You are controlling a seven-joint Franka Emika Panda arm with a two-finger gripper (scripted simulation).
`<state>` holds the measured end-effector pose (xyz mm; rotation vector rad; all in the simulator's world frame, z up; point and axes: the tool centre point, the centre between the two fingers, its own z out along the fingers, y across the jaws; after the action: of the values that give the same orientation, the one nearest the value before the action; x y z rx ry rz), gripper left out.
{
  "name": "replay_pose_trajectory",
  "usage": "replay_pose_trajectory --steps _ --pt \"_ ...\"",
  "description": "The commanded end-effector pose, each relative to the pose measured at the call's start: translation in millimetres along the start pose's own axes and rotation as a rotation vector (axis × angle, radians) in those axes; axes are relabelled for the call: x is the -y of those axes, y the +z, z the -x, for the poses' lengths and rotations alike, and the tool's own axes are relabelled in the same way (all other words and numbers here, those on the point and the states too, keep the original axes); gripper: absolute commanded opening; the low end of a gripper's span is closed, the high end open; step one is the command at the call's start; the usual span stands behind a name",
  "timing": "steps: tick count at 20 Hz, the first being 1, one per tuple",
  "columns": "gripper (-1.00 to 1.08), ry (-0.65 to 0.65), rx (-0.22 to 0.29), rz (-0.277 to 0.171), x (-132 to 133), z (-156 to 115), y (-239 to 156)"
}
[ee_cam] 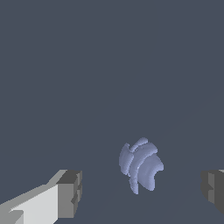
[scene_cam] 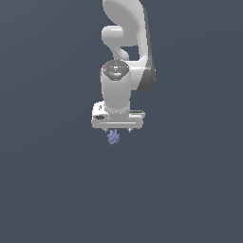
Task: Pick up the object and move it to a goal position.
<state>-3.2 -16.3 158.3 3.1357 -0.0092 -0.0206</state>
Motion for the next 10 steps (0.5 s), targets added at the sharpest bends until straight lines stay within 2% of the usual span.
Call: replay_pose_trajectory --steps 1,10 --pt "1.00 0.000 0.000 0.000 0.0 0.0 0.0" --pt "1.00 -0.035 0.006 0.012 -2.3 -0.3 -8.5"
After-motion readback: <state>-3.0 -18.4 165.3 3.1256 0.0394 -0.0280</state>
